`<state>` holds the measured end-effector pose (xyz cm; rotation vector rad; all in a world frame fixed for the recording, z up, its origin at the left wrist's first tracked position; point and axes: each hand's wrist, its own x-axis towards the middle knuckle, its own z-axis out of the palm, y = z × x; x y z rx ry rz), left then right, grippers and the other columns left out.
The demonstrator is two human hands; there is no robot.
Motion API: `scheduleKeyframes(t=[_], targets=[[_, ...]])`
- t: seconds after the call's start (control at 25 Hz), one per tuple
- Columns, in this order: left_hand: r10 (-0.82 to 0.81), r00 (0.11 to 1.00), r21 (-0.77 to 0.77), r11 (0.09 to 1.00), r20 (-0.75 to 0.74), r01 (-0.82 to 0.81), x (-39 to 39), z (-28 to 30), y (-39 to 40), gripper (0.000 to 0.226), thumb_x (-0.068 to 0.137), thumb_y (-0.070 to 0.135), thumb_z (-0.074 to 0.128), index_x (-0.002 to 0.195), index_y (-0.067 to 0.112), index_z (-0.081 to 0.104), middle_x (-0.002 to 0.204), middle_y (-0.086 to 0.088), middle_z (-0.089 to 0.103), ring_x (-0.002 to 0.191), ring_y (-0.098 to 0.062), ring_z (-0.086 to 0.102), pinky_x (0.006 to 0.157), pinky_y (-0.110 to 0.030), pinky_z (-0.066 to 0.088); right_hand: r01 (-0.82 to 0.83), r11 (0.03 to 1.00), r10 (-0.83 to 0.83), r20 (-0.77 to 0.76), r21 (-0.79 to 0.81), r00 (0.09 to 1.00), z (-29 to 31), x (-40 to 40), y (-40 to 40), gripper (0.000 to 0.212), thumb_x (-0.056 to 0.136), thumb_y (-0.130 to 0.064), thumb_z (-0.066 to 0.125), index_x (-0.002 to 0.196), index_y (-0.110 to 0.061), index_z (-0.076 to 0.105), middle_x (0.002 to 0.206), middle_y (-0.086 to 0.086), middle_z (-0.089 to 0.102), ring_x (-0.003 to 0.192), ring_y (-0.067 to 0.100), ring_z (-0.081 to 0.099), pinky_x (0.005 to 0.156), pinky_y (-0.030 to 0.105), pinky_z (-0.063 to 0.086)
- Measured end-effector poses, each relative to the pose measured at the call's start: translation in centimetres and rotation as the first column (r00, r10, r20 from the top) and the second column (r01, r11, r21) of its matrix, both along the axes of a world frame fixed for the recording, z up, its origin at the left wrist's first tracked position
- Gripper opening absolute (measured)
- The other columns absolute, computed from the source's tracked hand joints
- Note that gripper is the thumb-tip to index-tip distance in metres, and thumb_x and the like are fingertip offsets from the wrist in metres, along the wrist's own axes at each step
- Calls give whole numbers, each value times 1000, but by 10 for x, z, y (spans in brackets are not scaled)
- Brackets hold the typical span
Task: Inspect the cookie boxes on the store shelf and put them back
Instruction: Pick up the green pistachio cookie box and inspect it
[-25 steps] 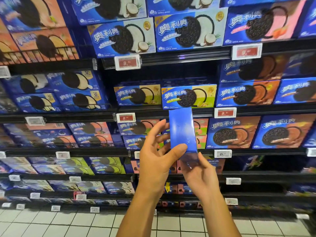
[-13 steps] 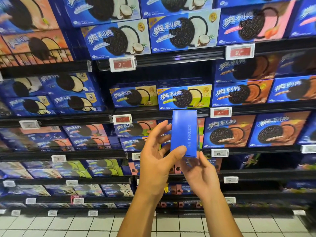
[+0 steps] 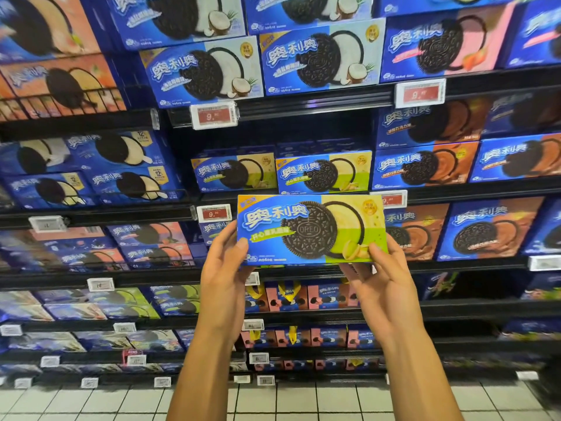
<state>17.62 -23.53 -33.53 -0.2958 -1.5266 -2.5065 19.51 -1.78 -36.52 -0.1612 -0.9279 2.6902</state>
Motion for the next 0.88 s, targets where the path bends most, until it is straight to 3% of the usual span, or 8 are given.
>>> scheduleKeyframes(t=[0.12,0.24,0.4,0.68,0.8,0.88], targets=[[24,1000,20,1000,6,-24,-4,-4,-2,46,83,16,71,127,20,57,127,-3,68,112,-19,64,92,-36,55,-11,1000,11,-44,-3,999,7,3,0,35,87,-23,64,122,-22,62,113,8,73,98,27,70,84,44,59],[-19,1000,92,996,-6,19,-6,-7,-3,47,84,12,69,129,16,54,126,-5,68,110,-19,66,90,-33,57,-70,991,65,-39,-113,997,11,5,1,37,89,-30,60,122,-16,67,124,12,71,109,30,69,91,45,56],[-29,1000,87,996,-3,29,-14,-2,0,52,85,13,65,134,10,51,123,-4,69,105,-16,68,83,-28,58,-154,978,145,-76,-141,987,12,8,0,35,99,-30,50,107,-14,80,119,14,73,113,27,69,96,38,57],[-80,996,-58,995,51,82,-31,1,7,45,87,22,62,131,18,55,119,1,71,102,-12,67,90,-36,55,-185,978,166,-173,-99,971,12,7,2,41,103,-37,43,123,-15,71,123,16,69,118,35,64,101,49,52],[82,995,-301,952,55,-62,-33,7,16,37,97,16,59,131,27,51,122,15,65,106,7,61,83,-16,51,-65,997,58,-184,-37,981,19,9,-1,39,98,-35,49,124,-12,67,116,15,71,110,33,66,96,45,56],[143,990,-394,911,20,-124,-26,16,22,36,96,21,62,129,32,52,116,24,61,101,19,57,73,-7,50,81,991,-62,-162,111,985,27,13,-6,37,96,-36,55,122,-13,64,112,10,72,105,25,66,92,41,57]])
